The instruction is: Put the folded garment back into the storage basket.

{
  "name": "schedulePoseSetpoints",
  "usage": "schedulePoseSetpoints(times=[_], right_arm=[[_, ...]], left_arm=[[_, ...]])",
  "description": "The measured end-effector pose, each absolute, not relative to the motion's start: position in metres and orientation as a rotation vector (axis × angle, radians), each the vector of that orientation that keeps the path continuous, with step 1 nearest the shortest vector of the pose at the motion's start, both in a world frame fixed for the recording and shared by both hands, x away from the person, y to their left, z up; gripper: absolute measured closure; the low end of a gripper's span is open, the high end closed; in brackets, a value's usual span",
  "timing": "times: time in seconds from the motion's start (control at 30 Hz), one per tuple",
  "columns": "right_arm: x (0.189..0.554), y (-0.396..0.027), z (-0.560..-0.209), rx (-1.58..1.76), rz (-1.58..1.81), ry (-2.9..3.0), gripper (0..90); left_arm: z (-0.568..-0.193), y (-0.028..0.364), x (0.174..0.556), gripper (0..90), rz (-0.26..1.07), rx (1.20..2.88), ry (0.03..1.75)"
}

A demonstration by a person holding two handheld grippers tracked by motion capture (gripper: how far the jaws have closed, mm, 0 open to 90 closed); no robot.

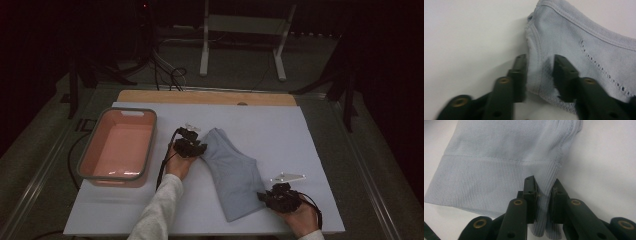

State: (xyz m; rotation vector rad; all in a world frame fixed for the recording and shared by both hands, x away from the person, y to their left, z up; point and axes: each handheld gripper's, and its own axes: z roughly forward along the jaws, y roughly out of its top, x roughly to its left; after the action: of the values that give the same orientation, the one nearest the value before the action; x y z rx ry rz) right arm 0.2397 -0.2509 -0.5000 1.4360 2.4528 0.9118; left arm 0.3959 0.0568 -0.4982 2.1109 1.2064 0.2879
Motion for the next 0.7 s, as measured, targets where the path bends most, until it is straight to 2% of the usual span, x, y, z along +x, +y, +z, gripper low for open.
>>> schedulePoseSetpoints(times=[0.03,0.13,0.37,0.5,0.57,0.7], right_arm=[[0.240,-0.251,-0.500,1.436,0.912,2.453,78.5],[0.240,-0.251,-0.500,1.435,0.912,2.454,78.5],[0.240,-0.251,-0.500,1.423,0.908,2.459,78.7],[0.240,-0.250,-0.499,1.422,0.906,2.460,78.6],[0.239,-0.251,-0.500,1.422,0.906,2.460,78.6],[0.239,-0.251,-0.500,1.421,0.906,2.460,78.6]], left_arm=[[-0.498,0.056,0.397,76.4,0.287,2.126,1.195],[-0.495,0.052,0.398,84.7,0.306,2.165,1.152],[-0.481,0.050,0.406,86.6,0.425,2.146,1.152],[-0.482,0.046,0.407,85.8,0.423,2.144,1.154],[-0.484,0.045,0.405,79.5,0.412,2.147,1.158],[-0.482,0.049,0.400,47.2,0.374,2.105,1.181]])
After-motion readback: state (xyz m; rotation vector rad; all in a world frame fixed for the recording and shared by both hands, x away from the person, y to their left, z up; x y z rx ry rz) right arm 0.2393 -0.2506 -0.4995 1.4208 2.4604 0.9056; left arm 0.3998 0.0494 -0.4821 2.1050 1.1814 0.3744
